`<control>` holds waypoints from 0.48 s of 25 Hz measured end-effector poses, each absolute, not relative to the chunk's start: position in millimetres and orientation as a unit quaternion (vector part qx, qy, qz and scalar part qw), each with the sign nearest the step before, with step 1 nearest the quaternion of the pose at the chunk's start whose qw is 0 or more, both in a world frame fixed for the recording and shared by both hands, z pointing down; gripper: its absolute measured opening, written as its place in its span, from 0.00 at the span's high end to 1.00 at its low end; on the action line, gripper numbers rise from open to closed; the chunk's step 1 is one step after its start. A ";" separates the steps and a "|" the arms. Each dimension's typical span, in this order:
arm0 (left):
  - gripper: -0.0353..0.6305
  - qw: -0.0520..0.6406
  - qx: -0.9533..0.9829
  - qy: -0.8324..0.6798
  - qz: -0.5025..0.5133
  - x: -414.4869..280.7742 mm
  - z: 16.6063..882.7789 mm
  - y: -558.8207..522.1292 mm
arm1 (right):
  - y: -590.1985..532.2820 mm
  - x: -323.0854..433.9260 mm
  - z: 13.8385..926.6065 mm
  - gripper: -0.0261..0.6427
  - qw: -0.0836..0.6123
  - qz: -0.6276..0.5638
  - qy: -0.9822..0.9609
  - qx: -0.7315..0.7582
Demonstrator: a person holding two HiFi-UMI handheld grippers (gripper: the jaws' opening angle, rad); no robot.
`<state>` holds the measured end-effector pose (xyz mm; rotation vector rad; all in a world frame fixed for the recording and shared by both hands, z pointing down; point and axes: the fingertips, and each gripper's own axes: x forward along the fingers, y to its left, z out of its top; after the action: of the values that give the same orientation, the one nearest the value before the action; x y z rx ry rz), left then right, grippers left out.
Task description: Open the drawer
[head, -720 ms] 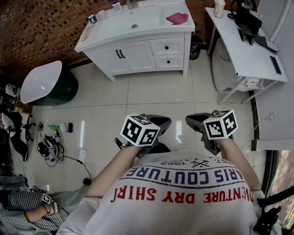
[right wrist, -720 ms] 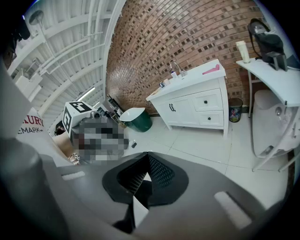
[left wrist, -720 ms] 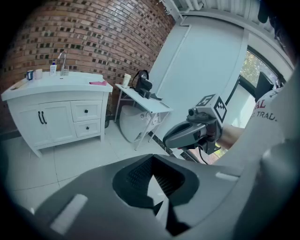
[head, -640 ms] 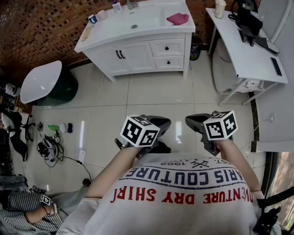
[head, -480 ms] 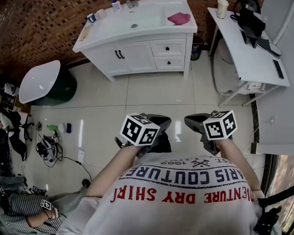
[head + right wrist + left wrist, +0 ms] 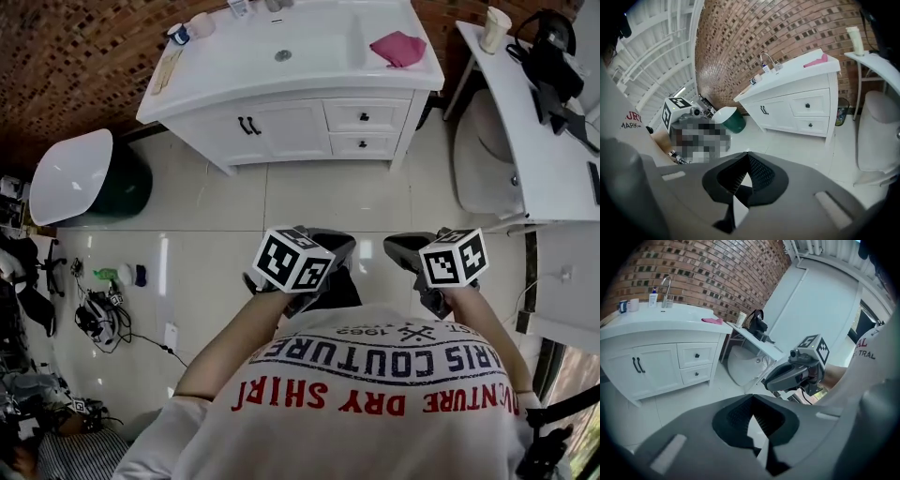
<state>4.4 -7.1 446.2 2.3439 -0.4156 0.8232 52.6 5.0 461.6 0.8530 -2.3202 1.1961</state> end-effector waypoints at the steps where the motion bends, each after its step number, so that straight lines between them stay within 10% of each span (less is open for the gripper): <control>1: 0.95 0.306 0.885 -0.155 0.315 1.4 446.6 -28.0 | -14.4 48.4 462.6 0.95 0.203 0.429 -0.826 0.305; 12: 0.95 0.330 0.879 -0.139 0.315 -32.2 441.4 -206.6 | -190.8 15.6 449.8 0.95 0.245 0.430 -0.803 0.331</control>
<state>-32.2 -206.6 441.4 2.2984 -0.3635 0.8240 15.6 -190.8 449.8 0.9038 -2.1935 1.1753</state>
